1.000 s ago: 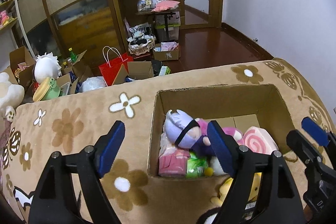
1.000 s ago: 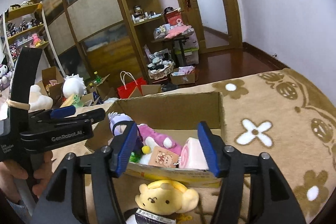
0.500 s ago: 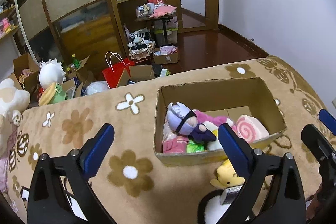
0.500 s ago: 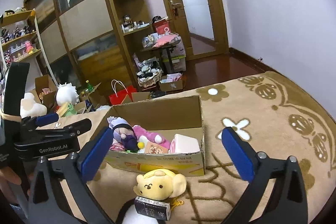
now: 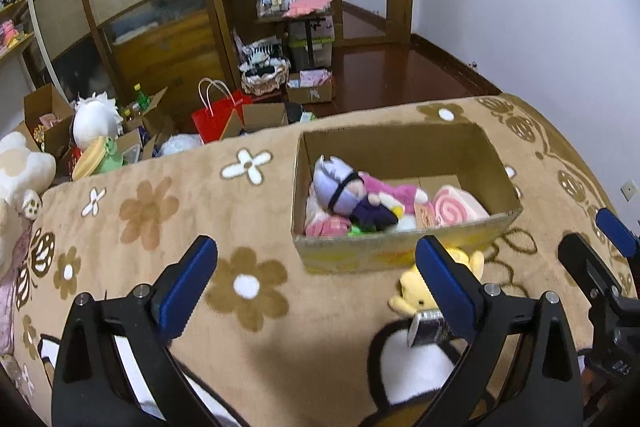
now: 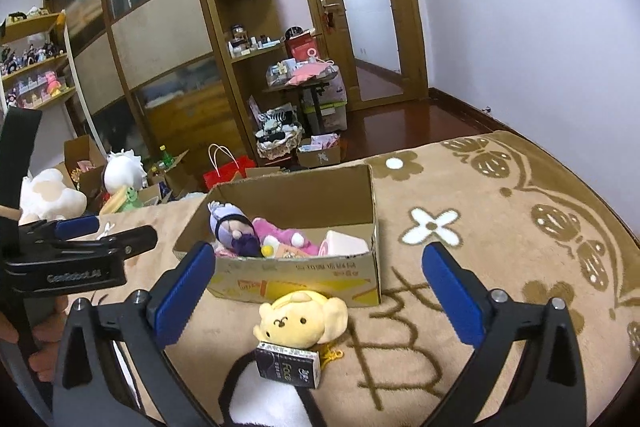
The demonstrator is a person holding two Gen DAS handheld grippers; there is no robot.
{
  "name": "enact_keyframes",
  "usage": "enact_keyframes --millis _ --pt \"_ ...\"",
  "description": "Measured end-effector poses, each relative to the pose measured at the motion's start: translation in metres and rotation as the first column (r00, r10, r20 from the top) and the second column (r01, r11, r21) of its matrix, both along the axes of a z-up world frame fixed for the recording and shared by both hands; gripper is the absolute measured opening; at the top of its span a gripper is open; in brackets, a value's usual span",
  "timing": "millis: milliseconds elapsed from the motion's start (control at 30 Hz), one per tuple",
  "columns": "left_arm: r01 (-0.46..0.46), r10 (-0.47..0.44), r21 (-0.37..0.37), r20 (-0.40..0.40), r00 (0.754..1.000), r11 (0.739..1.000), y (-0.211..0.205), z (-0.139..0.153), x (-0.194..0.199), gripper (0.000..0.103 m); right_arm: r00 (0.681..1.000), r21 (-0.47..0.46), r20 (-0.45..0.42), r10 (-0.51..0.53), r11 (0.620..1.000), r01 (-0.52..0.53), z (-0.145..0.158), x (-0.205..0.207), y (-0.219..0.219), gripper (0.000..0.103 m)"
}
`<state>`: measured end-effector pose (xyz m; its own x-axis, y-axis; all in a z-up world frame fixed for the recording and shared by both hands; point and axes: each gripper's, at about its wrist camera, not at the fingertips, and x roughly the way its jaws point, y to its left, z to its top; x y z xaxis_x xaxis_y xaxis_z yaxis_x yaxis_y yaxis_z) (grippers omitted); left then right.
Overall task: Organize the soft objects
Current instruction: 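Withdraw both tools and lower them toward the yellow plush dog and black box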
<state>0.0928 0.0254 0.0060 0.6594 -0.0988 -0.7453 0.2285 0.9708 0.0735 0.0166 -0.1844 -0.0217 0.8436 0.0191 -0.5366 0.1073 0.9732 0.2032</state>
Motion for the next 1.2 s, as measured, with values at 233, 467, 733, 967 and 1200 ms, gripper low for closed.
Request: enact_keyframes --millis 233,467,733,967,1200 --pt "0.001 -0.001 0.001 -0.055 0.998 1.000 -0.001 -0.019 -0.004 0.099 0.999 0.010 -0.030 0.011 1.000 -0.010 -0.011 -0.002 0.005 0.103" --pt "0.035 -0.043 -0.094 -0.084 0.996 0.995 -0.003 -0.030 0.004 0.099 0.993 0.042 -0.114 0.003 0.999 0.002 -0.032 0.001 0.005 0.103" --pt "0.017 -0.033 -0.111 -0.139 0.990 0.994 -0.008 -0.046 0.017 0.098 0.981 0.074 -0.192 0.017 0.997 -0.003 -0.059 0.010 0.008 0.103" --pt "0.007 -0.026 -0.098 -0.197 0.980 0.995 -0.009 -0.061 0.025 0.098 0.969 0.068 -0.243 0.047 0.997 -0.032 -0.075 0.019 0.019 0.103" --pt "0.012 -0.038 -0.106 -0.249 0.968 0.994 -0.012 -0.077 0.031 0.098 0.958 0.075 -0.281 0.061 0.996 -0.041 -0.086 0.027 0.023 0.103"
